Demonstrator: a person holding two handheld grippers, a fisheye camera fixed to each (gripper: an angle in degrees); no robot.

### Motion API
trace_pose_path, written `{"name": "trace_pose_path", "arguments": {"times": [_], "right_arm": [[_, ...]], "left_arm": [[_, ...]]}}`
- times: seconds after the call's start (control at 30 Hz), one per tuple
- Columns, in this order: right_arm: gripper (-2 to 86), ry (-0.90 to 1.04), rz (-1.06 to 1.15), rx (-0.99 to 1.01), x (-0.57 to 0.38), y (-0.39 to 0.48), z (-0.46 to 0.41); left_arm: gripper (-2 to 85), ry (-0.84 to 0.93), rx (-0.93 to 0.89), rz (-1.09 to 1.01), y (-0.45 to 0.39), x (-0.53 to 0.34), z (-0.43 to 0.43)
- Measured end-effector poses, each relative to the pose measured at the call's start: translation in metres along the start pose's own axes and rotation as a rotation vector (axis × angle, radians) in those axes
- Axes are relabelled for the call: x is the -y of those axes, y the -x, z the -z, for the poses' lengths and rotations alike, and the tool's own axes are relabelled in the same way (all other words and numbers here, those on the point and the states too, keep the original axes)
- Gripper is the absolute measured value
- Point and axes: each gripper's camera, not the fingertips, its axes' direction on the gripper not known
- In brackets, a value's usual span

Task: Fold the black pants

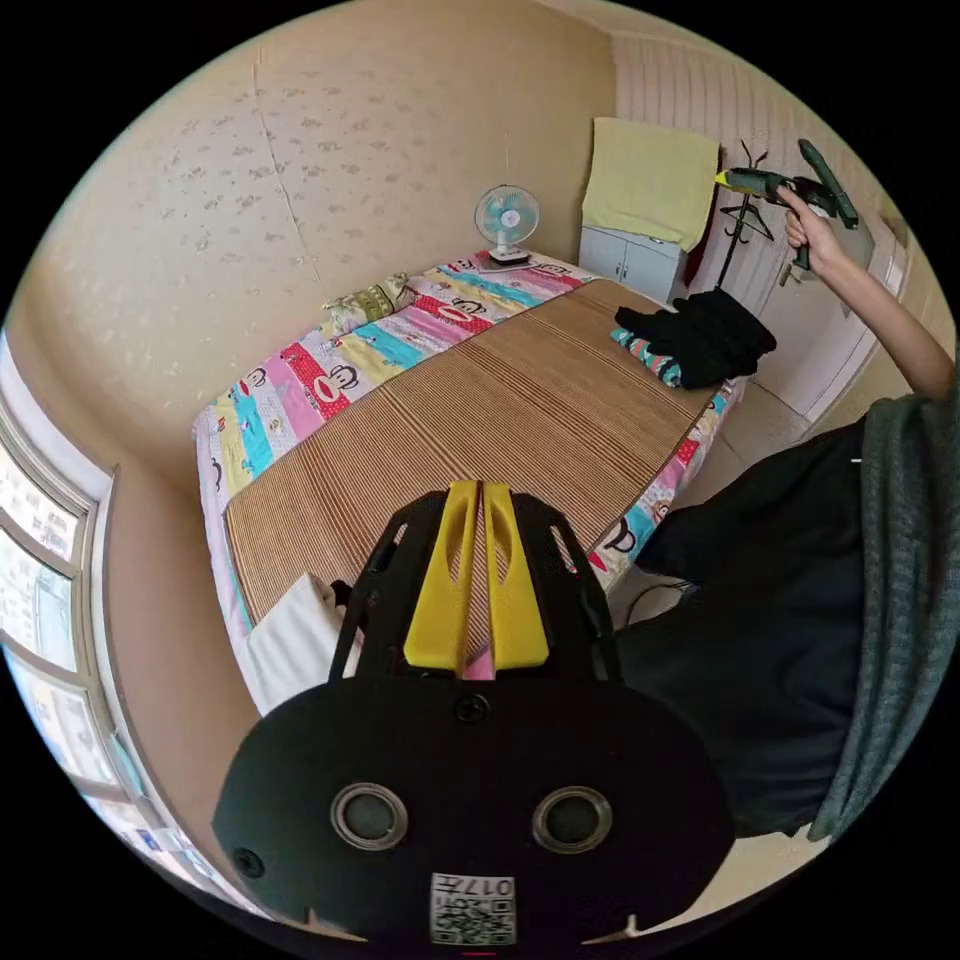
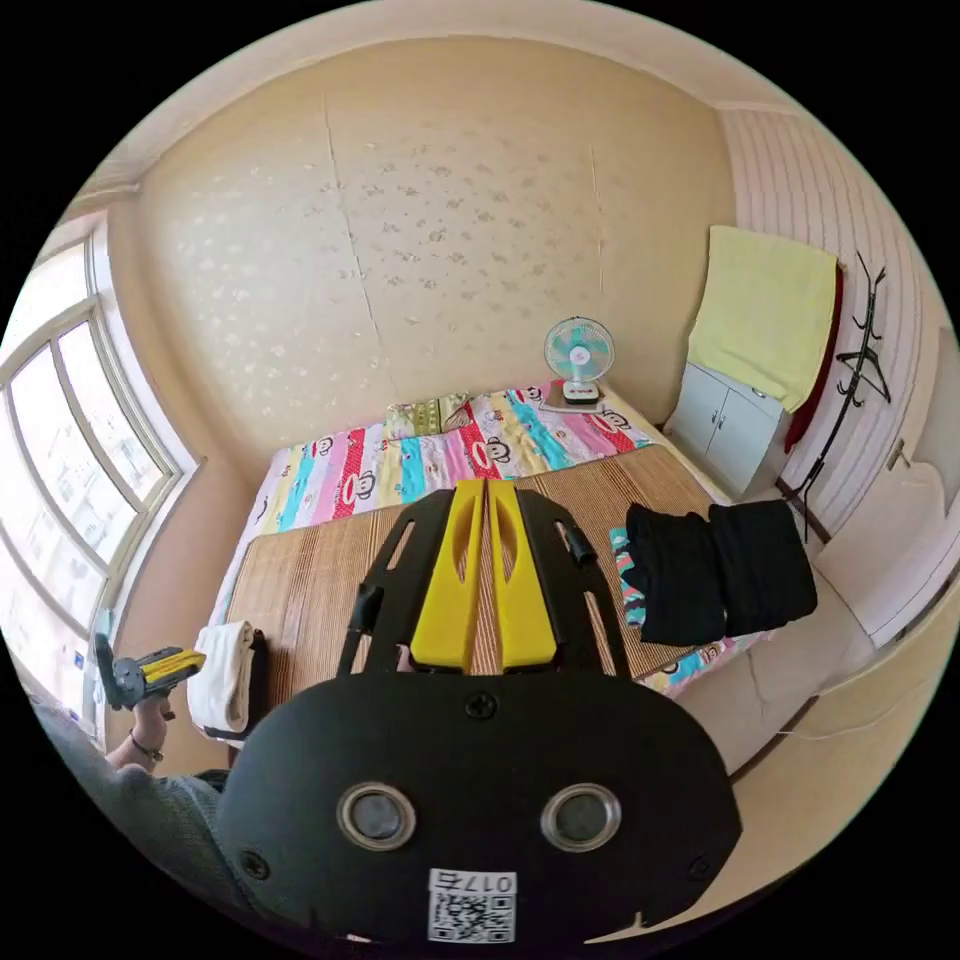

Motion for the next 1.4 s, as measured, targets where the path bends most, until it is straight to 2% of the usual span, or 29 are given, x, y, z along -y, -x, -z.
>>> {"name": "trace_pose_path", "arguments": {"times": [0.1, 0.23, 0.4, 0.6, 0.67, 0.8, 0.9, 1.0, 1.1, 1.17, 1.27, 1.3, 1.4], "right_arm": [[0.5, -0.149, -0.051, -0.127, 0.002, -0.065, 0.065], [0.4, -0.328, -0.136, -0.312, 0.0, -0.174, 0.138], [0.5, -0.362, -0.35, -0.315, 0.002, -0.325, 0.192], [0.7, -0.065, -0.601, -0.183, 0.006, -0.518, 0.179], [1.1, 0.057, -0.722, -0.123, -0.002, -0.591, 0.15], [2.6, 0.159, -0.874, -0.059, -0.027, -0.681, 0.094], [7.4, 0.307, -1.045, -0.034, -0.056, -0.743, 0.036], [13.0, 0.367, -1.288, 0.12, -0.099, -0.787, -0.009], [14.9, 0.224, -1.508, 0.238, -0.14, -0.804, -0.024], [13.6, -0.061, -1.646, 0.387, -0.165, -0.806, -0.024], [8.4, -0.292, -1.849, 0.502, -0.196, -0.796, -0.028], [7.3, -0.349, -1.84, 0.541, -0.198, -0.793, -0.028], [4.1, -0.686, -1.558, 0.771, -0.178, -0.789, -0.027]], "left_arm": [[-1.0, -0.093, -0.142, 0.069, -0.03, 0.04, 0.005], [-1.0, -0.151, -0.164, 0.212, -0.063, 0.085, 0.017], [-1.0, -0.201, -0.16, 0.364, -0.096, 0.115, 0.022], [-1.0, -0.221, -0.088, 0.456, -0.148, 0.137, 0.018], [-1.0, -0.239, -0.082, 0.505, -0.164, 0.141, 0.015], [-1.0, -0.261, -0.092, 0.601, -0.199, 0.148, 0.006], [-1.0, -0.27, -0.038, 0.648, -0.222, 0.152, 0.01], [-1.0, -0.287, 0.041, 0.705, -0.239, 0.152, 0.017], [-1.0, -0.297, 0.062, 0.751, -0.248, 0.154, 0.019], [-1.0, -0.307, 0.076, 0.773, -0.252, 0.156, 0.018], [-1.0, -0.322, 0.087, 0.798, -0.257, 0.158, 0.016], [-1.0, -0.331, 0.098, 0.807, -0.259, 0.157, 0.014], [-1.0, -0.331, 0.096, 0.838, -0.258, 0.152, 0.006]]}}
